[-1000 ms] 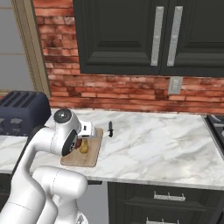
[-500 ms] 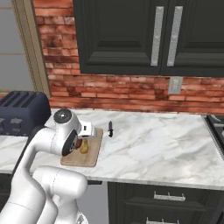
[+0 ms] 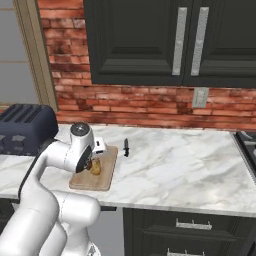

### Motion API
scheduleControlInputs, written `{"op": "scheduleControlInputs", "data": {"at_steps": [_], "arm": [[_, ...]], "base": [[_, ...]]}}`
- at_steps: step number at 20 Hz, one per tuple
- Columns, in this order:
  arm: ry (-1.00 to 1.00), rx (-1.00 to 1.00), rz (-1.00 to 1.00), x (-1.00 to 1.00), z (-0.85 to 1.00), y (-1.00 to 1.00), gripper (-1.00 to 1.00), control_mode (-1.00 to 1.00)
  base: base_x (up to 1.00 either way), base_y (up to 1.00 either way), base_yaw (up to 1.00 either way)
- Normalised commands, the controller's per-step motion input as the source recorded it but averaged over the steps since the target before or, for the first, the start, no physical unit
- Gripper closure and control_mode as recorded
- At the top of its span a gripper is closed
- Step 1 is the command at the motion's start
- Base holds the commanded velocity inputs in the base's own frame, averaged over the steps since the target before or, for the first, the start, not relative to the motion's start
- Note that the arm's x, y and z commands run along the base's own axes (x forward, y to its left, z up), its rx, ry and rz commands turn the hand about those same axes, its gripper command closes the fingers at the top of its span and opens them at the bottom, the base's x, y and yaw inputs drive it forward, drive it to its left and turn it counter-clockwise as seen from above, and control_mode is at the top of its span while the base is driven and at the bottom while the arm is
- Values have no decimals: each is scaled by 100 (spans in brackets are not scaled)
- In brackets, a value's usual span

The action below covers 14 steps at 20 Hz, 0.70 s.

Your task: Retrieve the sausage and cheese from the fridge and place them on the cutting board on the counter.

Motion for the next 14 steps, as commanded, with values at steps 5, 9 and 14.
{"op": "scheduleControlInputs", "data": {"at_steps": [5,9,14], "arm": [[19,-9,6,20,-23,72,100,-100],[25,-9,0,13,-53,44,100,-100],[18,-8,0,37,-72,0,100,-100]], "base": [[0,0,0],[0,0,0],[0,0,0]]}}
